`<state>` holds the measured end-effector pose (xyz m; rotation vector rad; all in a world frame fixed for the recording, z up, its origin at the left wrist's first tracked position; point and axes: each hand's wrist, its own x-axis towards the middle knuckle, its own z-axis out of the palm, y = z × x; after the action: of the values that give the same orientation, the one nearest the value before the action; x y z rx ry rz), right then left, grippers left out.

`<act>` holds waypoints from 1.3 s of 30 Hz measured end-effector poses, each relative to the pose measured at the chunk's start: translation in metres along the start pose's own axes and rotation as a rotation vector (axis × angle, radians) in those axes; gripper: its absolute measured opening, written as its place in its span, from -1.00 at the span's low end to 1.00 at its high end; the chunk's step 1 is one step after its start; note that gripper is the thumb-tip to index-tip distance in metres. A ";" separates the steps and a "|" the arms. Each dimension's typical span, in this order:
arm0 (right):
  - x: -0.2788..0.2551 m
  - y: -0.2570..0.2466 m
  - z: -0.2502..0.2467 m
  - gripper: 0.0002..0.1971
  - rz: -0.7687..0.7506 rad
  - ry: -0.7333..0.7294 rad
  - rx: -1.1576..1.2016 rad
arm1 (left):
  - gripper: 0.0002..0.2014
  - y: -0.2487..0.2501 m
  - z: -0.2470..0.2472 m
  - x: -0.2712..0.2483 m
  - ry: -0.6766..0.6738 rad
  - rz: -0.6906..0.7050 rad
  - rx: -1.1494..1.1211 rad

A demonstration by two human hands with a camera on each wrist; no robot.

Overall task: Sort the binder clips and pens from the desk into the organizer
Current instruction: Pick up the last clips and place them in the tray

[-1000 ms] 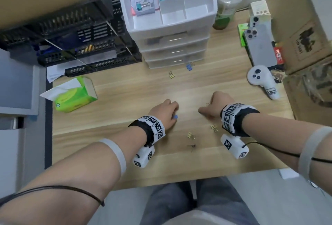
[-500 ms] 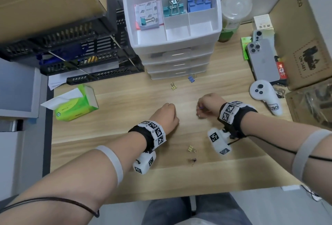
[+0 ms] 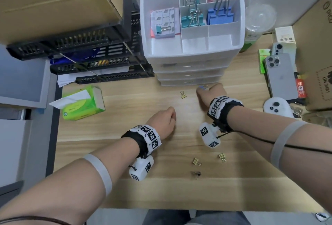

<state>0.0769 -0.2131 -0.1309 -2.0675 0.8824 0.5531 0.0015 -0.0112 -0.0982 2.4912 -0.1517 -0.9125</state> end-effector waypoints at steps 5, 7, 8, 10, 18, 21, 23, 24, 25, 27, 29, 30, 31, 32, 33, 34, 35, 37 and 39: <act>0.004 -0.009 0.000 -0.61 0.005 0.049 -0.028 | -0.76 -0.008 0.002 -0.006 -0.055 -0.042 0.044; 0.004 -0.006 0.000 -0.77 -0.011 0.058 -0.045 | -0.73 -0.010 0.003 -0.009 -0.066 -0.053 0.078; 0.002 -0.004 -0.001 -0.84 -0.016 0.056 -0.048 | -0.73 -0.011 0.003 -0.011 -0.069 -0.055 0.089; 0.000 0.000 -0.002 -0.91 -0.035 0.042 -0.037 | -0.78 -0.011 0.005 -0.014 -0.072 -0.044 0.106; -0.004 0.040 -0.013 -0.67 0.093 -0.194 0.483 | -0.89 0.020 0.032 -0.036 -0.204 0.174 0.187; -0.011 0.054 -0.021 -0.67 0.346 -0.366 0.866 | -0.88 0.038 0.051 -0.047 -0.272 0.256 0.210; -0.018 0.062 -0.028 -0.66 0.443 -0.464 1.054 | -0.84 0.046 0.065 -0.054 -0.292 0.292 0.241; -0.021 0.066 -0.032 -0.65 0.463 -0.503 1.114 | -0.80 0.048 0.072 -0.057 -0.301 0.302 0.267; -0.025 0.071 -0.035 -0.65 0.472 -0.534 1.161 | -0.76 0.050 0.080 -0.059 -0.314 0.311 0.305; -0.033 0.081 -0.042 -0.64 0.476 -0.591 1.231 | -0.72 0.055 0.091 -0.061 -0.357 0.323 0.393; -0.040 0.089 -0.048 -0.64 0.478 -0.652 1.256 | -0.71 0.059 0.099 -0.060 -0.401 0.312 0.471; -0.044 0.094 -0.051 -0.65 0.475 -0.670 1.249 | -0.73 0.061 0.101 -0.060 -0.413 0.307 0.519; -0.048 0.098 -0.054 -0.68 0.463 -0.673 1.226 | -0.75 0.063 0.104 -0.060 -0.416 0.307 0.570; -0.051 0.103 -0.057 -0.71 0.448 -0.669 1.200 | -0.79 0.065 0.106 -0.060 -0.415 0.313 0.615; -0.053 0.107 -0.059 -0.73 0.437 -0.669 1.173 | -0.83 0.067 0.108 -0.061 -0.412 0.315 0.649; -0.054 0.111 -0.060 -0.74 0.429 -0.685 1.151 | -0.88 0.069 0.110 -0.061 -0.405 0.312 0.670; -0.055 0.114 -0.061 -0.74 0.422 -0.704 1.131 | -0.92 0.070 0.111 -0.061 -0.393 0.306 0.682; -0.056 0.118 -0.062 -0.79 0.404 -0.720 1.105 | -0.95 0.071 0.112 -0.060 -0.365 0.282 0.651; -0.059 0.118 -0.063 -0.82 0.384 -0.709 1.077 | -0.94 0.069 0.109 -0.056 -0.326 0.272 0.548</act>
<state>-0.0459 -0.2917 -0.1161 -0.6559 0.8492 0.7239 -0.1063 -0.1009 -0.1048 2.6723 -0.9366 -1.2814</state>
